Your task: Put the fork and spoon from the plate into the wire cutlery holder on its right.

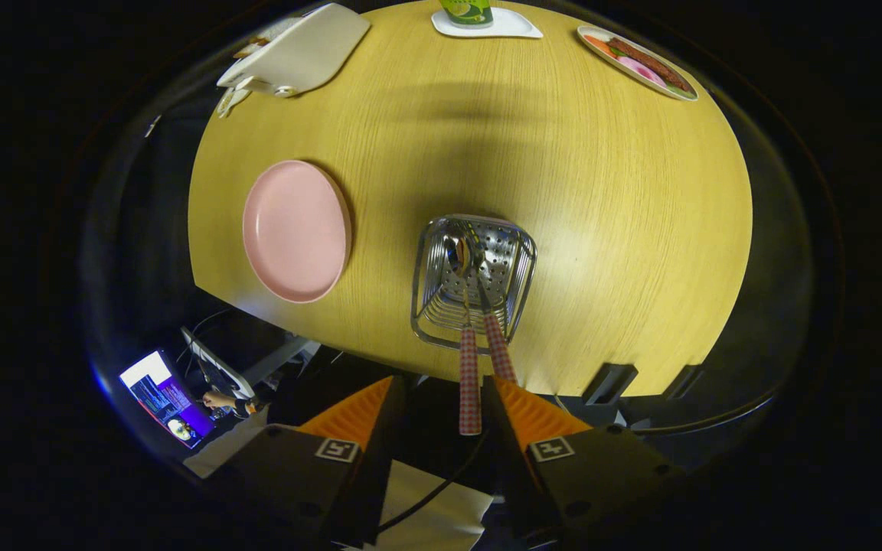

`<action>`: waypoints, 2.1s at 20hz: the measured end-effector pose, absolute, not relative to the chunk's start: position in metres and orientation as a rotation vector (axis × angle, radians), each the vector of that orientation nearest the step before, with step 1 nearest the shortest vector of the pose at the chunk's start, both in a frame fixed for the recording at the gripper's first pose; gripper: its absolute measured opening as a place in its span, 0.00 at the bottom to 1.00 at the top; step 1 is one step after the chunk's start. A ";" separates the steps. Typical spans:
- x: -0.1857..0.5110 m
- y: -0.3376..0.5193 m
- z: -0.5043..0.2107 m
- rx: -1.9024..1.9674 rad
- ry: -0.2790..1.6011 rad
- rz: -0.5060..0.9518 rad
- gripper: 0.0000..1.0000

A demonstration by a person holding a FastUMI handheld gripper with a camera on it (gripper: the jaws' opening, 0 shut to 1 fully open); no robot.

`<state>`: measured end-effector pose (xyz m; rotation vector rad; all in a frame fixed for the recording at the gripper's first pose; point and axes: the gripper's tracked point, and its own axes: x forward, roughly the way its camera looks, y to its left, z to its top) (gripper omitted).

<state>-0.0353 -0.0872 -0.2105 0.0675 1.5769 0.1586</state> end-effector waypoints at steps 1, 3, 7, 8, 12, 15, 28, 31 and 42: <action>-0.031 -0.086 -0.205 0.065 1.536 0.167 0.77; -0.030 -0.084 -0.188 0.091 1.457 0.170 0.98; -0.022 -0.079 -0.159 0.142 1.267 0.164 1.00; -0.020 -0.078 -0.151 0.156 1.221 0.162 0.99; -0.017 -0.080 -0.124 0.179 1.053 0.156 1.00; -0.016 -0.077 -0.098 0.200 0.929 0.156 1.00; -0.019 -0.054 0.066 0.160 0.304 0.144 0.99; -0.028 -0.046 0.099 0.126 0.183 0.159 0.99; -0.045 -0.068 0.112 0.026 -0.131 -0.006 0.99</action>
